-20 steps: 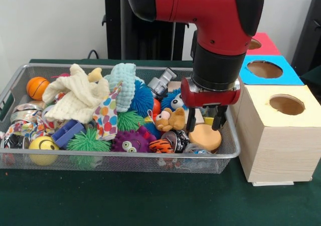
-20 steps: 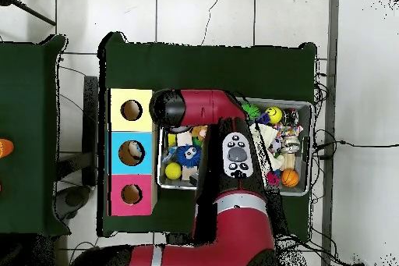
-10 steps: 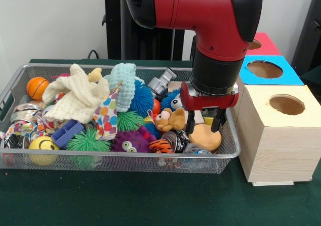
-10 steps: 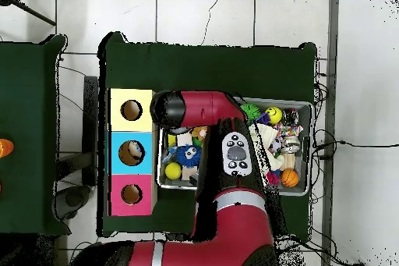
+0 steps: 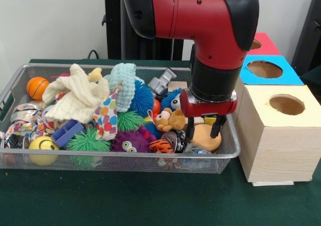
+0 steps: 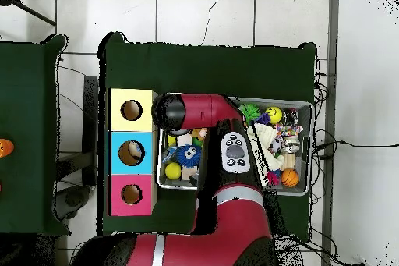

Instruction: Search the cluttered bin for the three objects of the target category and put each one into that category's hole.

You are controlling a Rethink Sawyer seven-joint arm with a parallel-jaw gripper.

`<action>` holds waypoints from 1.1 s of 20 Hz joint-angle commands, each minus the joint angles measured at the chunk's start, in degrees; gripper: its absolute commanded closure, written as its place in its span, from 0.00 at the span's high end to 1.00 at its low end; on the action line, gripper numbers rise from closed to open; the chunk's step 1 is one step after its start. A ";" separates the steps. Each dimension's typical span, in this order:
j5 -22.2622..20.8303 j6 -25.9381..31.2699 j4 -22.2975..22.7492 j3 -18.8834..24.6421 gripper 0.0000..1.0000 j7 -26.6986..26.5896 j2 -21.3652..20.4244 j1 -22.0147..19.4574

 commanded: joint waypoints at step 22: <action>0.03 2.15 -2.07 -0.27 1.00 6.62 2.86 1.15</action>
